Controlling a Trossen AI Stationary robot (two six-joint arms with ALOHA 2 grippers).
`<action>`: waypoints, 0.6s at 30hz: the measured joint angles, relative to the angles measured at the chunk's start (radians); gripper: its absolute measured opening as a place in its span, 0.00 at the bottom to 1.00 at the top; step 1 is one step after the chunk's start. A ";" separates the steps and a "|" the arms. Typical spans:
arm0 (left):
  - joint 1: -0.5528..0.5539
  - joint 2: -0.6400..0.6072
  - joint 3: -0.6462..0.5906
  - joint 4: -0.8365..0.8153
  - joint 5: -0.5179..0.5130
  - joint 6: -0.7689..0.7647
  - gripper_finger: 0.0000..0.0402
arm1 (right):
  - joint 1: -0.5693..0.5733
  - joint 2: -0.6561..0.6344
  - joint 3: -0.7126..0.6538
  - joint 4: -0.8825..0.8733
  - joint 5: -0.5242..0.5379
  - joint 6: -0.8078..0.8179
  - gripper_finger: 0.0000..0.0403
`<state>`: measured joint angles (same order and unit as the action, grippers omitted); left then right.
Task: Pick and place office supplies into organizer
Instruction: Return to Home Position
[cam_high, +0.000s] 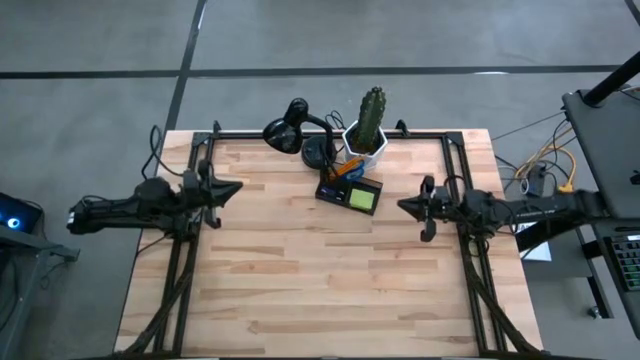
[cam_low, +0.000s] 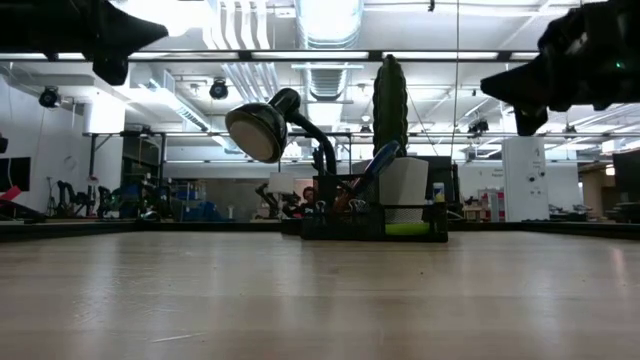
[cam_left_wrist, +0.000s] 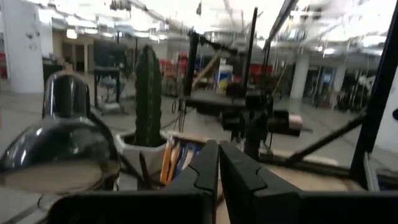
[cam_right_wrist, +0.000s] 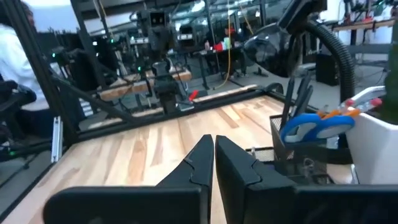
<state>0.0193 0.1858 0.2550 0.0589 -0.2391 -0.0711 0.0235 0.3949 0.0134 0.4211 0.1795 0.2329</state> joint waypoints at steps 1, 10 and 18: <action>0.000 0.002 0.000 -0.012 -0.001 0.000 0.00 | -0.001 -0.019 -0.005 -0.017 0.002 -0.001 0.02; 0.000 0.016 0.000 -0.075 -0.001 0.006 0.00 | -0.004 -0.155 -0.004 -0.192 0.004 -0.049 0.02; 0.000 -0.016 -0.019 -0.078 0.000 0.007 0.00 | -0.005 -0.363 -0.004 -0.379 0.076 -0.069 0.02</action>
<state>0.0193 0.1699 0.2364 -0.0189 -0.2393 -0.0644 0.0189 0.0318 0.0093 0.0425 0.2553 0.1643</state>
